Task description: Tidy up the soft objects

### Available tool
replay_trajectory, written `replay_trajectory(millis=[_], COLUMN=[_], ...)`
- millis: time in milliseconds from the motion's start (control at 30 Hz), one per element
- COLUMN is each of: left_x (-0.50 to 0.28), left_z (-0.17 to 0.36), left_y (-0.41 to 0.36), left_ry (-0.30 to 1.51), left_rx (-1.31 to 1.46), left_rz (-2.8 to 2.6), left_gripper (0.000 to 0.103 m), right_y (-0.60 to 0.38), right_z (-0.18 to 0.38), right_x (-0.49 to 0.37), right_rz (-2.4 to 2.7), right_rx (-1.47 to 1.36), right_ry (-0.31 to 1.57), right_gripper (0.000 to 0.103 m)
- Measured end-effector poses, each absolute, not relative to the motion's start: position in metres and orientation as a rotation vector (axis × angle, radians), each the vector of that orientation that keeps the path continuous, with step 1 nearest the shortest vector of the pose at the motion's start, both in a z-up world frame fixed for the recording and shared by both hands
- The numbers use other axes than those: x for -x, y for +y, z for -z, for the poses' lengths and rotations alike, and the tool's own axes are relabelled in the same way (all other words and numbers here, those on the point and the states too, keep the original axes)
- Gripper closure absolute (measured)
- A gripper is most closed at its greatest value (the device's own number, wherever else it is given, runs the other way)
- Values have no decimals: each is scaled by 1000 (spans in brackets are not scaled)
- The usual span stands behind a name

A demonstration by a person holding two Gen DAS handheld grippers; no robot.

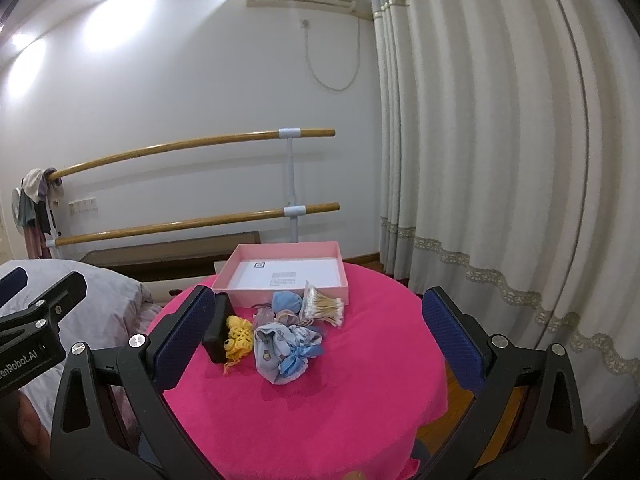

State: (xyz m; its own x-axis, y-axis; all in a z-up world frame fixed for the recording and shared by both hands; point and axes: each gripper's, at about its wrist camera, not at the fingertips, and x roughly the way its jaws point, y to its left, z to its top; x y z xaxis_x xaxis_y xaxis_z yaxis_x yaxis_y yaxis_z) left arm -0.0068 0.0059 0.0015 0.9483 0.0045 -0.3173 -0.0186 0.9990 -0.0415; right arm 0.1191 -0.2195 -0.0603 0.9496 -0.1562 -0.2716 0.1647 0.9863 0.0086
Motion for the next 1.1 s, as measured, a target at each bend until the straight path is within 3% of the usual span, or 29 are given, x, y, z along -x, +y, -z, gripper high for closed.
replay_trajectory(millis=[1100], left_x=[-202], left_z=[95], left_y=[6], left_ry=[659], left_rx=[33], left_rz=[-30], left_gripper=[0], right_y=[-227], right_z=[163], right_x=[-268], right_rz=[90], right_rx=[-5], right_ry=[633], right_gripper=[0])
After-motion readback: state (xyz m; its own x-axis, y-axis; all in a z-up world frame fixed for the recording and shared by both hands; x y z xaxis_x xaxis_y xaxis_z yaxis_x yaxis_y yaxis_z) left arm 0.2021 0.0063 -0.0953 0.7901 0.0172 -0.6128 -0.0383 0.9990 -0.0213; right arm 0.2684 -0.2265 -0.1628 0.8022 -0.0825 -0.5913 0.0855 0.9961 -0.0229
